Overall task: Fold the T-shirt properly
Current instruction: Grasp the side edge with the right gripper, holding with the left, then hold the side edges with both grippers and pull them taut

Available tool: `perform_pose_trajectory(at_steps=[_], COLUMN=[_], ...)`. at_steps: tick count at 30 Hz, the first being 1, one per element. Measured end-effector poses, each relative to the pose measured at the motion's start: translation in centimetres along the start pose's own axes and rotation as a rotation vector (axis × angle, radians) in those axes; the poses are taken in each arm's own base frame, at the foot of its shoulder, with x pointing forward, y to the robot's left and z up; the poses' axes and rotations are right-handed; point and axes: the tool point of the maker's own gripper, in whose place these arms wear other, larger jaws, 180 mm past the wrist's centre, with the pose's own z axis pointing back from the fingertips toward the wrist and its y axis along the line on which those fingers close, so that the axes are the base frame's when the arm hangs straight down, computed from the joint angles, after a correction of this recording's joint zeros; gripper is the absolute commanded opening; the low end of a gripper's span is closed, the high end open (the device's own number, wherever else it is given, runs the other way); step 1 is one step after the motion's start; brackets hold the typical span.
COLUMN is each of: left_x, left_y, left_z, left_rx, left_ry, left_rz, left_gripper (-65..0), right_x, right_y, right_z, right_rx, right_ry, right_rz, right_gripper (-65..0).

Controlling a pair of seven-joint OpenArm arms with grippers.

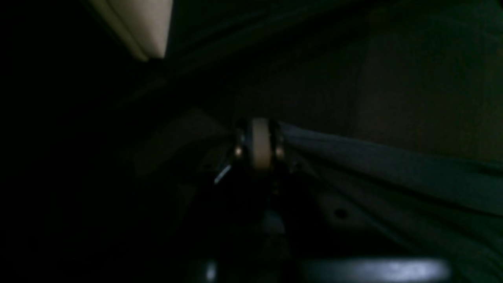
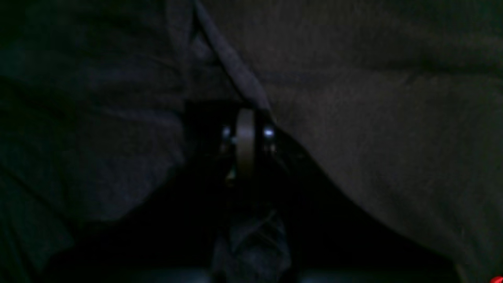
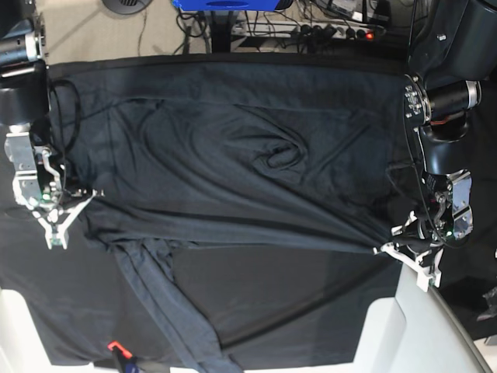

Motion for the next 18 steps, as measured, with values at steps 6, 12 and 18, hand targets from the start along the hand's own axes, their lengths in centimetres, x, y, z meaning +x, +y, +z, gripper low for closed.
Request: perform_pose_trajectory(at_steps=[6, 12, 18], left_x=[0.0, -0.1, -0.1], left_y=[0.0, -0.1, -0.1], left_z=[0.0, 0.0, 0.0], left_rx=[0.000, -0.001, -0.002], left_ry=[0.000, 0.004, 0.004], left_rz=[0.000, 0.000, 0.000], left_gripper=[-65.0, -65.0, -65.0], right_x=[1.3, 3.9, 3.0], right_y=[-0.9, -2.8, -3.8], right_z=[0.2, 0.5, -0.2], right_rx=[-0.013, -0.045, -0.060], right_ry=[-0.034, -0.074, -0.055], right_rz=[0.004, -0.002, -0.013], right_gripper=[-65.0, -65.0, -64.8])
